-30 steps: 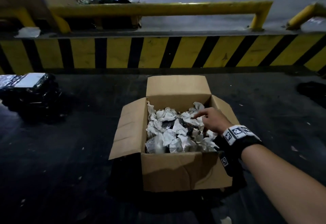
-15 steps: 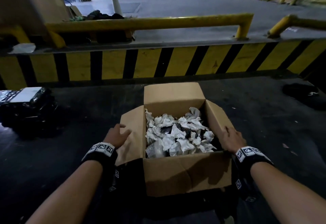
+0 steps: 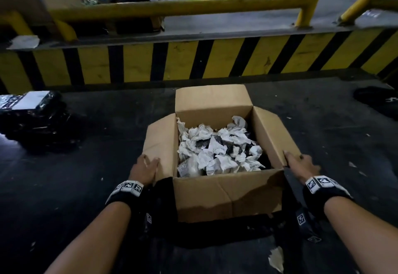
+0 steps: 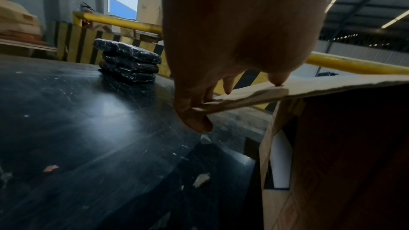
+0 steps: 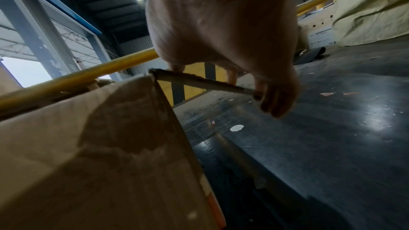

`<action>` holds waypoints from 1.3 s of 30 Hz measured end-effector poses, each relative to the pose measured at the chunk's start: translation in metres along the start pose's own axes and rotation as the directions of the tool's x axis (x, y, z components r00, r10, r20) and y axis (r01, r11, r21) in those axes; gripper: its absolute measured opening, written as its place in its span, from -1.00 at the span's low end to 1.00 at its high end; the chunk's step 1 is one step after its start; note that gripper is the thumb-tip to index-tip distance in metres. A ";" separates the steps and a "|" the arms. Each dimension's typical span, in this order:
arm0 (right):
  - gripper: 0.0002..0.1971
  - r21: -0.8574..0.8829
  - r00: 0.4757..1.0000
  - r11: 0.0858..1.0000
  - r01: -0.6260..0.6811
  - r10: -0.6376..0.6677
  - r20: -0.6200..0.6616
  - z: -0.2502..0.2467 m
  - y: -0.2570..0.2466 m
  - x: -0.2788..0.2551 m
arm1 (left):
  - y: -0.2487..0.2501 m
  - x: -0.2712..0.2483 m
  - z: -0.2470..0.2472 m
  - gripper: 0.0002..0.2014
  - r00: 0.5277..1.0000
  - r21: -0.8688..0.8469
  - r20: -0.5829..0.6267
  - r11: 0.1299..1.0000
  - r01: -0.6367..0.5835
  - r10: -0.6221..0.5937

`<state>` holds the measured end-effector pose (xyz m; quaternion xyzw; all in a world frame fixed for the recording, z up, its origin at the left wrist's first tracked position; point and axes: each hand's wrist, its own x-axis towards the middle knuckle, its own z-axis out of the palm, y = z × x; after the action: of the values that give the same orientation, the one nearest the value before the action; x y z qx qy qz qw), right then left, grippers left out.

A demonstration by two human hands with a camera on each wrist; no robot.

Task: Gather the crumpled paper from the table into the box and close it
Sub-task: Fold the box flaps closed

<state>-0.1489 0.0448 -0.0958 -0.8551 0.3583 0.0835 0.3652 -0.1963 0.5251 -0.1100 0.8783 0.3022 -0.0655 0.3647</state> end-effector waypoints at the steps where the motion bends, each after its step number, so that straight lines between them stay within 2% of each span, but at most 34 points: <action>1: -0.08 -0.026 0.998 0.999 0.018 -0.020 -0.057 -0.003 -0.003 -0.006 | 0.004 -0.005 -0.005 -0.27 1.000 0.006 -0.029 1.000 -0.003 0.003; 3: -0.15 -0.059 0.973 0.991 0.118 -0.127 -0.194 -0.014 -0.010 -0.022 | 0.019 -0.020 -0.017 -0.24 0.993 0.074 -0.117 0.997 0.001 0.007; 4: -0.24 -0.042 0.942 0.978 0.204 -0.208 -0.262 -0.020 -0.012 -0.030 | 0.030 -0.030 -0.024 -0.25 0.985 0.143 -0.173 0.990 0.011 0.014; 6: -0.41 -0.036 0.823 0.903 0.428 -0.406 -0.396 -0.032 -0.014 -0.050 | 0.059 -0.055 -0.039 -0.34 0.955 0.299 -0.281 0.954 -0.009 0.097; 8: -0.47 -0.101 0.681 0.786 0.610 -0.585 -0.441 -0.040 -0.021 -0.077 | 0.093 -0.084 -0.049 -0.45 0.903 0.366 -0.337 0.921 -0.137 0.268; 11: -0.35 -0.183 0.463 0.523 0.833 -0.839 -0.287 -0.031 -0.029 -0.116 | 0.138 -0.131 -0.038 -0.54 0.783 0.333 -0.266 0.816 -0.472 0.562; 12: -0.31 -0.207 0.427 0.464 0.861 -0.882 -0.201 -0.022 -0.026 -0.125 | 0.147 -0.145 -0.025 -0.54 0.757 0.297 -0.225 0.783 -0.546 0.613; 13: -0.29 -0.249 0.414 0.430 0.868 -0.903 -0.115 -0.011 -0.020 -0.130 | 0.153 -0.156 -0.010 -0.53 0.750 0.264 -0.182 0.767 -0.585 0.636; 14: -0.27 -0.308 0.433 0.419 0.854 -0.901 -0.024 0.001 -0.011 -0.134 | 0.153 -0.162 0.009 -0.52 0.754 0.258 -0.131 0.756 -0.601 0.644; 17: -0.19 -0.486 0.553 0.404 0.775 -0.806 0.211 0.026 0.020 -0.134 | 0.132 -0.166 0.059 -0.42 0.816 0.338 0.083 0.754 -0.563 0.572; 19: -0.14 -0.530 0.560 0.360 0.768 -0.780 0.280 0.033 0.036 -0.132 | 0.108 -0.168 0.085 -0.36 0.812 0.462 0.145 0.687 -0.560 0.565; 22: -0.10 -0.523 0.545 0.355 0.775 -0.794 0.268 0.035 0.041 -0.132 | 0.075 -0.177 0.114 -0.15 0.757 0.638 0.121 0.534 -0.555 0.642; 26: -0.10 -0.501 0.572 0.403 0.766 -0.783 0.246 0.037 0.037 -0.135 | 0.052 -0.174 0.133 0.33 0.724 0.700 0.138 0.451 -0.554 0.676; 28: -0.10 -0.487 0.570 0.418 0.767 -0.792 0.218 0.040 0.038 -0.135 | 0.047 -0.172 0.141 0.45 0.730 0.733 0.146 0.422 -0.533 0.668; 32: -0.07 -0.486 0.548 0.415 0.769 -0.819 0.168 0.046 0.043 -0.132 | 0.043 -0.168 0.153 0.48 0.738 0.771 0.137 0.397 -0.498 0.660; 36: -0.03 -0.474 0.538 0.411 0.779 -0.826 0.167 0.049 0.046 -0.127 | 0.042 -0.163 0.159 0.39 0.750 0.754 0.110 0.436 -0.490 0.653; 39: 0.14 -0.503 0.535 0.373 0.780 -0.814 0.227 0.047 0.050 -0.126 | 0.044 -0.167 0.152 0.40 0.740 0.769 0.151 0.393 -0.504 0.655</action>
<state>-0.2685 0.1230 -0.1070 -0.9875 -0.1280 -0.0292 0.0870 -0.2899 0.3163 -0.1380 0.9956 -0.0516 0.0220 -0.0752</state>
